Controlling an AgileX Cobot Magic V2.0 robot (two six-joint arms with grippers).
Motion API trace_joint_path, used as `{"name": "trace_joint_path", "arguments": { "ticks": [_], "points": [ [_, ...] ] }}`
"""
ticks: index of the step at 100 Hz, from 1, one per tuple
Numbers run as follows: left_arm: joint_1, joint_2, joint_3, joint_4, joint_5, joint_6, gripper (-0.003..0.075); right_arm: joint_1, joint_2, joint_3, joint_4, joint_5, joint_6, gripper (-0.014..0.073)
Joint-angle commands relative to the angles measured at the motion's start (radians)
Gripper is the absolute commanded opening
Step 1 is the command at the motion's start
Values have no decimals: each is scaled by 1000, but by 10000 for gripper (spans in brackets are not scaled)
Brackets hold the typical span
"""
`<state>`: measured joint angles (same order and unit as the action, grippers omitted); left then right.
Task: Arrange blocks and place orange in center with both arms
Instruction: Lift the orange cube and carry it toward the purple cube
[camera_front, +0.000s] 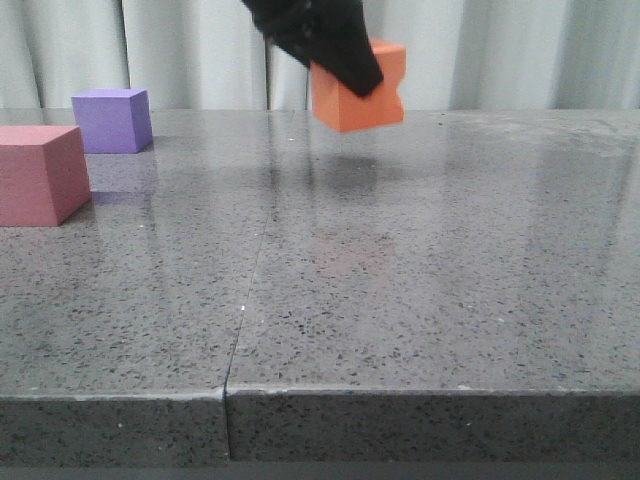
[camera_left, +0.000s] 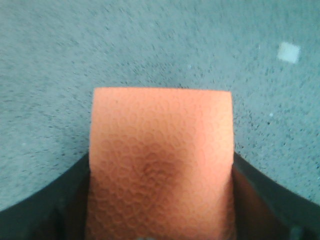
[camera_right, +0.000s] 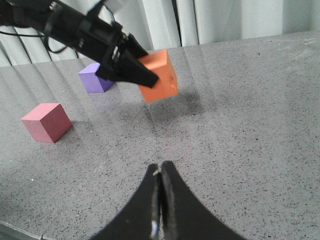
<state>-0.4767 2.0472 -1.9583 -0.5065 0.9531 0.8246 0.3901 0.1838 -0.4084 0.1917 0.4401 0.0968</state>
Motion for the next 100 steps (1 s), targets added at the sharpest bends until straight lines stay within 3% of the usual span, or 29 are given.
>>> {"name": "trace_joint_path", "arguments": {
  "ticks": [1,27,44,84,100],
  "points": [
    [4,-104,-40,9,-29,-90,216,-3,11,-27,5,-71,-12,-55],
    [55,-196,-40,242,-41,-536,216,-3,11,-27,5,-71,-12,-55],
    [86,-245,-40,466,28,-762,205,-3,11,-27,5,-71,-12,-55],
    [134,-267,-36,756,161,-1096,186,-3,11,-27,5,-71,-12,-55],
    [134,-267,-26,852,205,-1148,186,-3,11,-27,5,-71,-12,-55]
  ]
}}
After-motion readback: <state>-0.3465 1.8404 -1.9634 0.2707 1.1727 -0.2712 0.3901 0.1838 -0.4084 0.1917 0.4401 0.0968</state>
